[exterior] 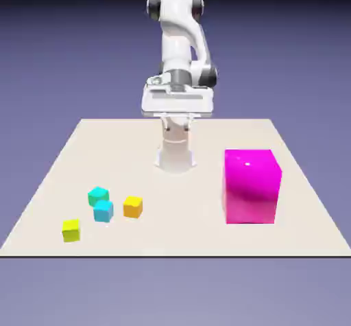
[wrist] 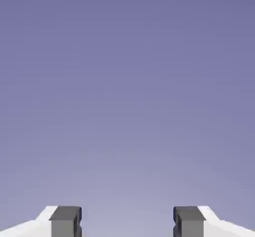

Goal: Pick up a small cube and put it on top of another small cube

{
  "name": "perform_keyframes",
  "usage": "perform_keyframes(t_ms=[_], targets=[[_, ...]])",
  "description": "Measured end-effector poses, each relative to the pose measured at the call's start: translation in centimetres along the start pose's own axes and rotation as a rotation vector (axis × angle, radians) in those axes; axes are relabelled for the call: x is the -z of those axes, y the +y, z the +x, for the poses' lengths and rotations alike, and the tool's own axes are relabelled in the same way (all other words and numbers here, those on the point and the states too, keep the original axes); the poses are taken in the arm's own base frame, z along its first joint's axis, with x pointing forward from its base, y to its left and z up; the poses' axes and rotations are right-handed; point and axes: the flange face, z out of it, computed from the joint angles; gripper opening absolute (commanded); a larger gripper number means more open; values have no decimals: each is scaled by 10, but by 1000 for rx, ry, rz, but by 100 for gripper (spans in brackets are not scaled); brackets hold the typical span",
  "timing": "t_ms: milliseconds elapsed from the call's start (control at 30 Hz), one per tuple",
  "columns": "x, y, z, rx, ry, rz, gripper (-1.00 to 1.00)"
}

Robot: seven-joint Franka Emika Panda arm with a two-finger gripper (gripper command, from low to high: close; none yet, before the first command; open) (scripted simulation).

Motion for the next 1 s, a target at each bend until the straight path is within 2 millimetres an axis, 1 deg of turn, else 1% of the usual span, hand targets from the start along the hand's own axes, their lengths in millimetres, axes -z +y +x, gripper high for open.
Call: perform_keyframes(t_ms=[233,400,467,567,700,833,900,933,1000], targets=[[22,-33,41,48,180,-10,0],[-22,-16,44,232,125,-158,0],[-50,3,39,333,50,-236,0],[-90,38,28,482,-88,-332,0],[-132,86,10,666,-292,-406,0],[-163,134,-10,826,-499,-419,0],[-175,151,-24,913,-599,-394,0],[-180,162,-28,947,-646,-382,0],[-188,178,-40,1027,-734,-339,0]])
